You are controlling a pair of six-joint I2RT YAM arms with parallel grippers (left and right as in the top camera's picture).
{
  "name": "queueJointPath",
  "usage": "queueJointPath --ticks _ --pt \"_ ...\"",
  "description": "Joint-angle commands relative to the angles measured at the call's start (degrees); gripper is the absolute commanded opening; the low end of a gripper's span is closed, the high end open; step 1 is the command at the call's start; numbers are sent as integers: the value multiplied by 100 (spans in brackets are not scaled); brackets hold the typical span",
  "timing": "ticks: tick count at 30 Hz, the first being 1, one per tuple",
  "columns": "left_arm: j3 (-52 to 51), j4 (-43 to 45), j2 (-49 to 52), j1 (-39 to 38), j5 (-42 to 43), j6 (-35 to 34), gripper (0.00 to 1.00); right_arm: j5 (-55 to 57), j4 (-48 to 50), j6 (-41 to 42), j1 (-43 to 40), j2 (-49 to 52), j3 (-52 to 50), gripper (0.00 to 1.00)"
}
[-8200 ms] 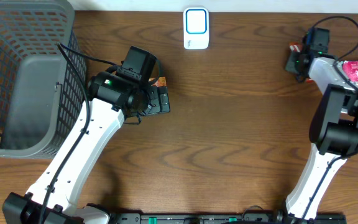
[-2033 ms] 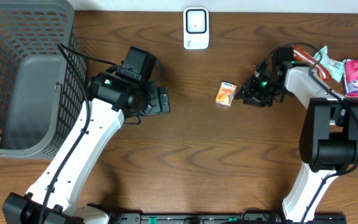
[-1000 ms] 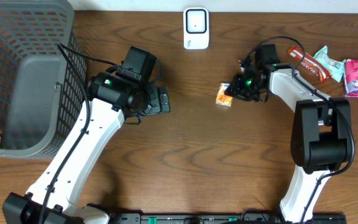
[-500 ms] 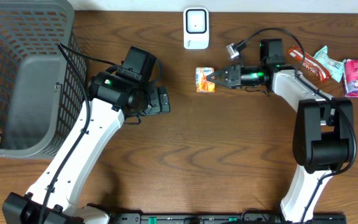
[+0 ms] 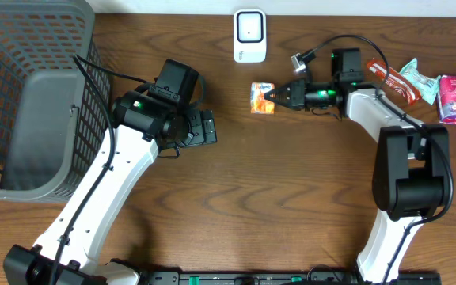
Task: Scan the item barcode
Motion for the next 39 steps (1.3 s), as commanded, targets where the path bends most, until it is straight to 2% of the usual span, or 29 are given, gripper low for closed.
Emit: queueJointPath --ticks 1,3,8,12,15,20,31,39 --pt "15 -22 15 17 -37 33 98 2153 15 678 302 -59 562 1" --pt "15 -22 15 17 -37 33 98 3414 -271 649 514 -59 1003 1" --pt "15 -22 15 17 -35 33 98 6336 -949 -31 1191 -57 2013 1" --pt "15 -22 15 17 -35 33 98 8129 -638 -750 1659 9 2398 1" --pt "15 -22 15 17 -35 33 98 8826 -120 -1272 1825 188 2459 1" --pt "15 -22 15 17 -35 33 98 9012 140 -1617 1856 662 2789 1" --pt "15 -22 15 17 -35 33 98 8791 -328 -1825 1932 1683 4264 1" --pt "15 -22 15 17 -35 33 98 8699 -393 -1823 1945 1757 4389 1"
